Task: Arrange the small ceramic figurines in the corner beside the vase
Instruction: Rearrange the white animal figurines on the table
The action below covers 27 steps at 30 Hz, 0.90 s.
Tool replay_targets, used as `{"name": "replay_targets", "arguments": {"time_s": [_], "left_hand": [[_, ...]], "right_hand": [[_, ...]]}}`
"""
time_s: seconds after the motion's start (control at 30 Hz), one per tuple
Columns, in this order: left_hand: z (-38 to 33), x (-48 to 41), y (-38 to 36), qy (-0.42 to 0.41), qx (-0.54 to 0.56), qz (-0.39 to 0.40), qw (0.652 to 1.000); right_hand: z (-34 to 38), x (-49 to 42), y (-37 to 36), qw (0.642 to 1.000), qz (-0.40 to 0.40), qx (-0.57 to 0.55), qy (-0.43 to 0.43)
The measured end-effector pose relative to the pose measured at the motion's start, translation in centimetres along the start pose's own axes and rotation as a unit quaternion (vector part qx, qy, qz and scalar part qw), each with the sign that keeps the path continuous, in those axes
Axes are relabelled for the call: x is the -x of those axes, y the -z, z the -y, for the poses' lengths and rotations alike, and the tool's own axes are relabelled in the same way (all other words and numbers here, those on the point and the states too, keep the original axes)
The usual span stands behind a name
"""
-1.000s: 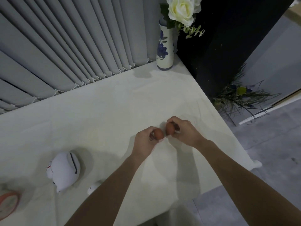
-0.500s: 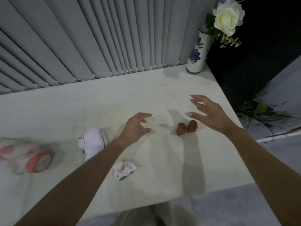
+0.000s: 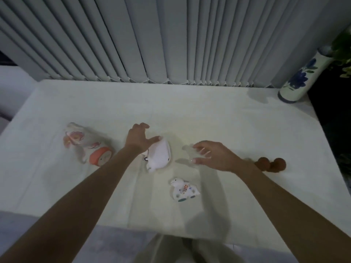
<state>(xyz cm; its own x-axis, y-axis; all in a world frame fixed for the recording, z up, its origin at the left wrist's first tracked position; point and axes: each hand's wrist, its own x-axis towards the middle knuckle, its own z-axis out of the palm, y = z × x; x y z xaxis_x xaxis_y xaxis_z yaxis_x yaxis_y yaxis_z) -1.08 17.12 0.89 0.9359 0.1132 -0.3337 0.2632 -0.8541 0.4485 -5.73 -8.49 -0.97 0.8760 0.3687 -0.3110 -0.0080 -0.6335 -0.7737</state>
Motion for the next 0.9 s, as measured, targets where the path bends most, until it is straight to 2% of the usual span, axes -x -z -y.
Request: {"name": "replay_targets", "arguments": {"time_s": [0.1,0.2,0.3,0.5,0.57,0.7,0.8,0.9], "left_hand": [[1.8,-0.3,0.0,0.110,-0.052,0.008,0.993],[2.5,-0.1,0.0,0.173,-0.053,0.082,0.980],[1.9,0.2,-0.4,0.224,0.026,0.159,0.961],[1.4,0.5,-2.0,0.260,0.220,0.227,0.912],[1.3,0.7,-2.6,0.250,0.299,0.194,0.900],[1.1,1.0,-4.6,0.170,0.274,0.028,0.946],[0.5,1.1,-5.5,0.132,0.230,0.000,0.964],[0.0,0.9,-5.2,0.074,0.198,0.033,0.977]], "right_hand": [[0.8,-0.6,-2.9,0.995,0.082,0.046,-0.032],[1.2,-0.8,-4.5,0.986,0.135,0.083,-0.048],[1.5,-0.9,-5.3,0.980,0.157,0.115,-0.047],[1.5,-1.1,-5.8,0.970,0.199,0.136,-0.041],[1.6,-1.1,-5.9,0.968,0.215,0.125,-0.044],[2.1,-0.5,-6.1,0.961,0.244,0.122,-0.037],[2.3,0.3,-6.2,0.960,0.256,0.111,-0.032],[2.5,1.1,-6.2,0.961,0.255,0.102,-0.013]]}}
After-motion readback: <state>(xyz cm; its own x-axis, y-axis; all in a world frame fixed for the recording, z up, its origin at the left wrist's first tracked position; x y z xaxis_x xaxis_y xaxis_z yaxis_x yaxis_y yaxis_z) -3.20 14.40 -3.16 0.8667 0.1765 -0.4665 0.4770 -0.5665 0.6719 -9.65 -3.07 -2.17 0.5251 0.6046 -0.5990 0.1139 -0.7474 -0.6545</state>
